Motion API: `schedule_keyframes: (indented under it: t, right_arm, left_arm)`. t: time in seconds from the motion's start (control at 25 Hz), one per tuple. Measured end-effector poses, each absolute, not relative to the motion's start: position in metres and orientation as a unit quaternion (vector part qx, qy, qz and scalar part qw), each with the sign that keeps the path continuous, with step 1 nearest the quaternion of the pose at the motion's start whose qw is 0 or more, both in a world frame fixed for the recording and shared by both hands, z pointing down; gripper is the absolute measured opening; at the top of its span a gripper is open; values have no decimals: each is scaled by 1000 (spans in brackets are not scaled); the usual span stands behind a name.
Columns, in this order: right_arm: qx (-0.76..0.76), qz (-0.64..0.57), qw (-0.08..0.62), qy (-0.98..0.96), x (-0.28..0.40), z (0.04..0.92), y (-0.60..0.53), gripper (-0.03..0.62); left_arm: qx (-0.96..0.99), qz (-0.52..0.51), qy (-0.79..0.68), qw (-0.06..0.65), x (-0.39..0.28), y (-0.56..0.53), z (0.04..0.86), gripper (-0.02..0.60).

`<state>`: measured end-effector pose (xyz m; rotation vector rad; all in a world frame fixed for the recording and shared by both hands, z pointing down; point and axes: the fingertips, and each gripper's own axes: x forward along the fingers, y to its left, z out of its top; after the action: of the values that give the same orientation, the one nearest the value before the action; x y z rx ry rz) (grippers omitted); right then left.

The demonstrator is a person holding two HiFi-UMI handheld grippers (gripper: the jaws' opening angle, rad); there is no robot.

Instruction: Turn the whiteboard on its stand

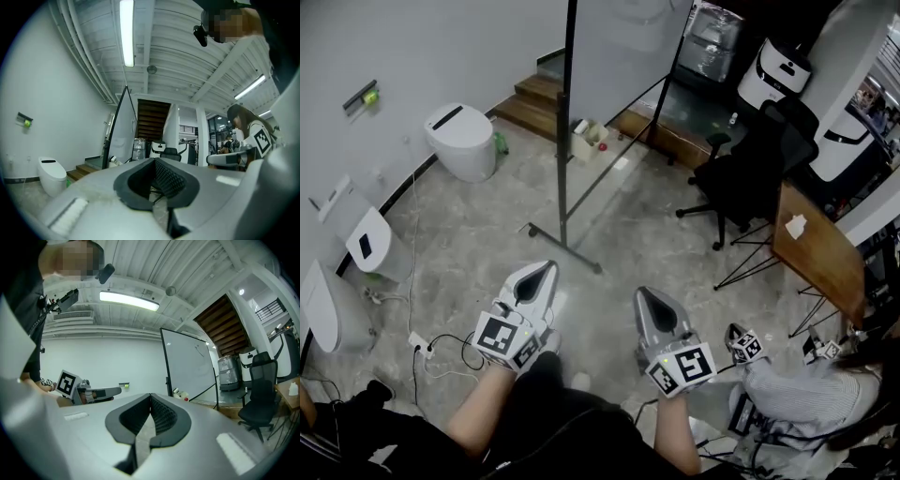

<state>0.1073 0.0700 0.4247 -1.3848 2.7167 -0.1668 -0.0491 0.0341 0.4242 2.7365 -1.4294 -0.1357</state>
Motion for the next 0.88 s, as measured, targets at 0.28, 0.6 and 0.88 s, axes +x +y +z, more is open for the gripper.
schedule_keyframes:
  t: [0.28,0.6,0.88]
  right_arm:
    - [-462,-54,39,884,89,426,23,9]
    - [-487,-49,47,871,79,417,-43,9]
    - [-515,-40,49,855,73,409,-80,9]
  left_arm:
    - [895,-37,-445,27,-60,-16,428,2]
    - [906,-31,-421,22,-68,-94,419,2]
    - [922,-36,-385,19,-70,-139,419,2]
